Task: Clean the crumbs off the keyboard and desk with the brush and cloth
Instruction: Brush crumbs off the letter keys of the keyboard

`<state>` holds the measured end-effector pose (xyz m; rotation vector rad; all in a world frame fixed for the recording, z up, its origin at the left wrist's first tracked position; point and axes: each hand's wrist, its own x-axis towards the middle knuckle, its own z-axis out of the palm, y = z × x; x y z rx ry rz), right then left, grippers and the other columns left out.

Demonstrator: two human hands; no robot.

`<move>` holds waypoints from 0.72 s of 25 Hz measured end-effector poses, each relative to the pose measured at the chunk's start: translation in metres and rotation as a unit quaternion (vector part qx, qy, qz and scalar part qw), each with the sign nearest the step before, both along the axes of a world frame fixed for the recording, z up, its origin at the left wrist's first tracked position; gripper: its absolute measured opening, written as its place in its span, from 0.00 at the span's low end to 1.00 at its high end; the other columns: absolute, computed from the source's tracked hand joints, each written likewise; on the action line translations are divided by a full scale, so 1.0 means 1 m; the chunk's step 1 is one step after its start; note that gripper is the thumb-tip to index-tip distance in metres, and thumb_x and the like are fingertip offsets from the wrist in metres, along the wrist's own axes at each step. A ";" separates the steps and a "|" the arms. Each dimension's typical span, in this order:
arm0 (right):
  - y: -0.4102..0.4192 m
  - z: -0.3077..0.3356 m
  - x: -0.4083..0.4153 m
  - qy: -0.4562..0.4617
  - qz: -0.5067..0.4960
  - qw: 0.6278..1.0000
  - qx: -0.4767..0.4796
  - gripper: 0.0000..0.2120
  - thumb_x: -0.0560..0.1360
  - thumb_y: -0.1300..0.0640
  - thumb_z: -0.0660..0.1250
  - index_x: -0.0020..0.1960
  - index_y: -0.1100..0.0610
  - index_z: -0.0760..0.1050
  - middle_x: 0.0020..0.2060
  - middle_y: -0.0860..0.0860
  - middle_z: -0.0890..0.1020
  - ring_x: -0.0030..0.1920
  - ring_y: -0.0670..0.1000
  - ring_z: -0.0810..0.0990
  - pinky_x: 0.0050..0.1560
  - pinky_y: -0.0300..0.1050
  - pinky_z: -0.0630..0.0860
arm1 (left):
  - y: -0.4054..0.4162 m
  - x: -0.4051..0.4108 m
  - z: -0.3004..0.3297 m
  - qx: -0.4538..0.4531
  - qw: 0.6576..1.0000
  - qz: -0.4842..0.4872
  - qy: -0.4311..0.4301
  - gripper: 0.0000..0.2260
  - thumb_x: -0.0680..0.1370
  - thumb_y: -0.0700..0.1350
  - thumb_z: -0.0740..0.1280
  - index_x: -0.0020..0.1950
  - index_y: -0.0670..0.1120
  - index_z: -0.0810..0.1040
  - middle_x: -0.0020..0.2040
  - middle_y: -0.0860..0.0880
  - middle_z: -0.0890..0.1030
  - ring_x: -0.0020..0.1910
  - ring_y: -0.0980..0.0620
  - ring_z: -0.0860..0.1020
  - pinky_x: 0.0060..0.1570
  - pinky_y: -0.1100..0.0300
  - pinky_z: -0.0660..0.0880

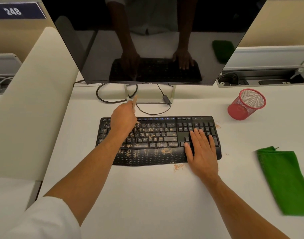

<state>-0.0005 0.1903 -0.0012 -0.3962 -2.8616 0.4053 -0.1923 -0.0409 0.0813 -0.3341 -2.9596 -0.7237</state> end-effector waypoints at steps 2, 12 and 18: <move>0.001 0.000 -0.001 -0.002 0.000 1.000 -0.001 0.29 0.83 0.42 0.48 0.78 0.56 0.65 0.76 0.52 0.67 0.79 0.49 0.57 0.80 0.54 0.46 | 0.004 0.001 0.008 0.051 0.998 0.022 0.002 0.09 0.82 0.45 0.62 0.55 0.41 0.79 0.43 0.46 0.80 0.38 0.50 0.77 0.38 0.54 0.77; 0.001 0.000 0.000 -0.016 0.001 1.000 0.010 0.28 0.83 0.43 0.47 0.78 0.55 0.64 0.77 0.51 0.66 0.80 0.48 0.55 0.80 0.54 0.45 | 0.039 0.025 -0.005 0.175 0.978 0.009 -0.112 0.07 0.81 0.44 0.65 0.53 0.42 0.79 0.38 0.54 0.76 0.34 0.60 0.73 0.29 0.71 0.68; 0.001 0.001 0.000 -0.016 0.002 1.000 0.010 0.29 0.83 0.42 0.47 0.78 0.55 0.64 0.77 0.52 0.66 0.80 0.49 0.55 0.80 0.53 0.43 | -0.009 0.006 -0.008 0.044 0.999 0.020 -0.024 0.12 0.83 0.48 0.60 0.55 0.41 0.78 0.40 0.47 0.79 0.37 0.47 0.79 0.34 0.53 0.76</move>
